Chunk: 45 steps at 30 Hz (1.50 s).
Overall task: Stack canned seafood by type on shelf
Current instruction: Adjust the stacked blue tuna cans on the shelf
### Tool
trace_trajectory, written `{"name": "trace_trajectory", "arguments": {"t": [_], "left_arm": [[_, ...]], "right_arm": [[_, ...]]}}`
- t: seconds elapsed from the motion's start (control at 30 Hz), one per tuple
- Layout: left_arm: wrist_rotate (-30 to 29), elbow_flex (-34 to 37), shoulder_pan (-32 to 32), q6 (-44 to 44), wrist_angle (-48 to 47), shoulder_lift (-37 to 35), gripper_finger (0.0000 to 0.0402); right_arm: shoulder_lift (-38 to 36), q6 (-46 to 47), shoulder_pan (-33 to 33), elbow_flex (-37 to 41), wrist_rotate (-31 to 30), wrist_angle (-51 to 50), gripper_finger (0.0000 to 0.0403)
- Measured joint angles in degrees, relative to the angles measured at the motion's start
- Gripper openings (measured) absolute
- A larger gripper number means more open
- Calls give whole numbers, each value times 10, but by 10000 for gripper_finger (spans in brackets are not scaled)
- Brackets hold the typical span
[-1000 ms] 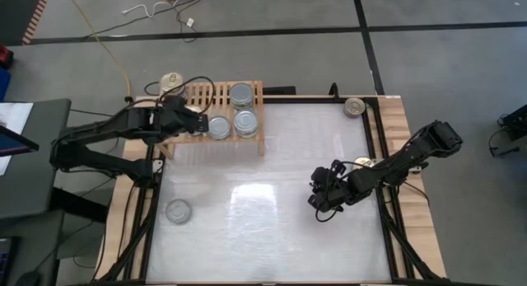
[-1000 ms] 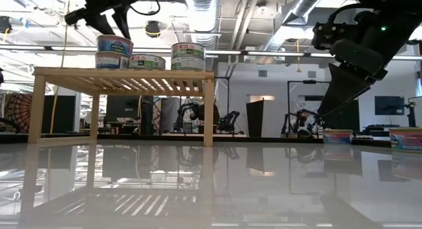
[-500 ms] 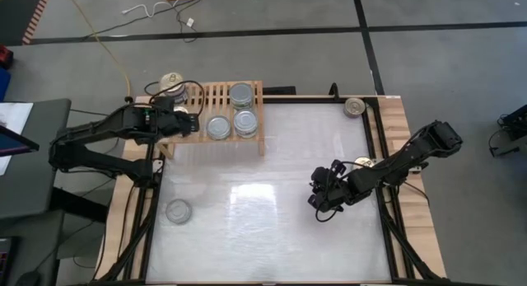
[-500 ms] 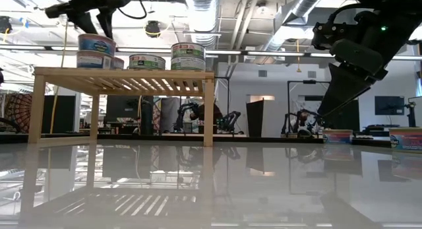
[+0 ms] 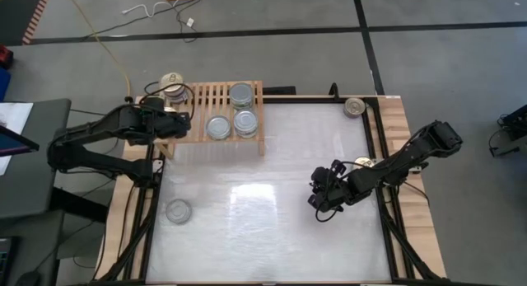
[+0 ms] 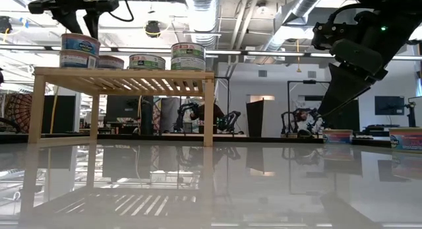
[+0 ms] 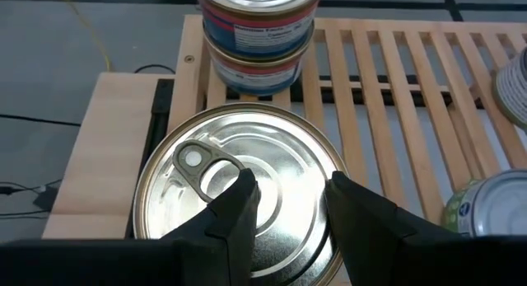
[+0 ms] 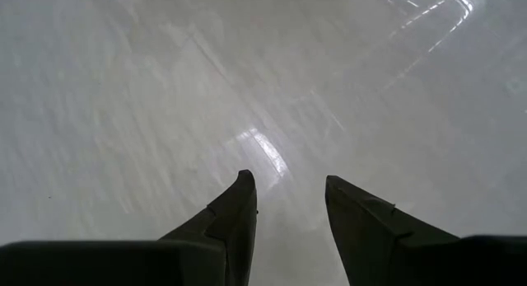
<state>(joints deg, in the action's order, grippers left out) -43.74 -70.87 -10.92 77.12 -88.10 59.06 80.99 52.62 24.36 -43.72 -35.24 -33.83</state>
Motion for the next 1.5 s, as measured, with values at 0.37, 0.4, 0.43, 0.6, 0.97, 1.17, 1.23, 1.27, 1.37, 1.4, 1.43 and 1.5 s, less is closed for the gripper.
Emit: {"name": "trace_trajectory", "arguments": {"t": [0.37, 0.4, 0.43, 0.6, 0.97, 1.17, 1.23, 1.27, 1.37, 1.4, 1.43, 1.5], "left_arm": [[-20, 1, -10, 3, -1, 1, 141], [-22, 1, -15, 2, -1, 1, 141], [-24, 1, -20, -1, -1, 1, 141], [-29, 1, -45, -21, 9, 1, 141], [-39, 1, -63, -40, 31, 1, 141], [-30, 1, -61, -86, 85, 1, 141], [-30, 2, -60, -86, 92, -2, 141], [-30, 2, -59, -86, 93, -5, 141], [-30, -2, -59, -85, 89, -17, 141], [-31, -3, -58, -85, 89, -22, 141], [-31, -3, -56, -84, 89, -27, 141], [-32, -3, -52, -81, 89, -39, 141]], "right_arm": [[0, 0, 0, 0, 0, 0, 172], [0, 0, 0, 0, 0, 0, 172], [0, 0, 0, 0, 0, 0, 172], [0, 0, 0, 0, 0, 0, 172], [0, -1, 0, 0, 0, 0, 172], [0, 0, 0, 0, 0, 0, 172], [0, 0, 0, 0, 1, 0, 172], [0, 0, 0, 0, 1, 0, 172], [0, -1, 0, 0, 1, 0, 172], [0, -1, 0, 0, 1, 0, 172], [0, -2, 0, 0, 1, 0, 172], [0, -2, 0, 0, 1, 0, 172]]}}
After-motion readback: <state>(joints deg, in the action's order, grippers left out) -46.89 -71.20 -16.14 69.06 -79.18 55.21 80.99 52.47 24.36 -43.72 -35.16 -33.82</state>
